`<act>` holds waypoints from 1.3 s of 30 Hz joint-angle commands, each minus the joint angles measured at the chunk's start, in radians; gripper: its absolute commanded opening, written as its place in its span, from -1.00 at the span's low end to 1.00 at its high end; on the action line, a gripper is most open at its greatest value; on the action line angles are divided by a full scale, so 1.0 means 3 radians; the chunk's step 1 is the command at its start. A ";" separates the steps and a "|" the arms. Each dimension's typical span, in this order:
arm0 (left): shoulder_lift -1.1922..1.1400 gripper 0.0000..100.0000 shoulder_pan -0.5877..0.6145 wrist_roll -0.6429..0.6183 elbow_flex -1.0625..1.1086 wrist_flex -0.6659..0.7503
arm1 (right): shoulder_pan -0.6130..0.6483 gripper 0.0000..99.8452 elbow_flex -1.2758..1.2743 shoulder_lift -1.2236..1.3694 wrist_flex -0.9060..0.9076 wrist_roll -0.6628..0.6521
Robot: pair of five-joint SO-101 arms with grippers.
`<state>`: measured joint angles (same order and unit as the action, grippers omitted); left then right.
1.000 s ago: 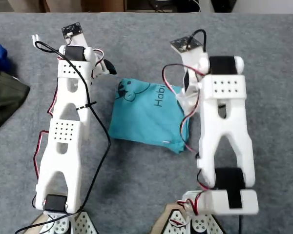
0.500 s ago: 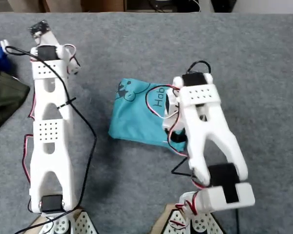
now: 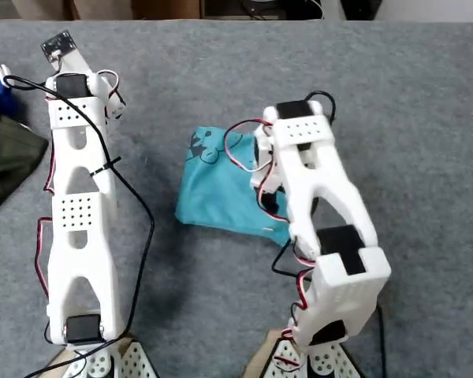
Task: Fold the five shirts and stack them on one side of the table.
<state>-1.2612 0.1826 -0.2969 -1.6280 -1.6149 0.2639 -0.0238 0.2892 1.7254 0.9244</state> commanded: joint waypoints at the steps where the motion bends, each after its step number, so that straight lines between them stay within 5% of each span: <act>1: 0.0043 -0.80 -0.0066 -0.0005 -0.0097 0.0153 | 0.0146 -0.40 0.0141 0.0008 0.0041 0.0169; 19: -0.0043 -0.80 -0.0118 0.0000 -0.0107 0.0184 | 0.0156 -0.39 -0.0074 0.0637 -0.1453 0.0951; 35: -0.0043 -0.80 -0.0123 0.0159 -0.0107 0.0164 | -0.0003 -0.40 0.0033 0.0800 -0.1376 0.0844; 39: -0.0043 -0.80 -0.0123 0.0159 -0.0102 0.0164 | -0.0008 -0.68 0.0033 0.0800 -0.1376 0.0736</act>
<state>-1.2950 0.1550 -0.2585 -1.6280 -1.5781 0.2992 -0.0299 0.5086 1.3234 1.1684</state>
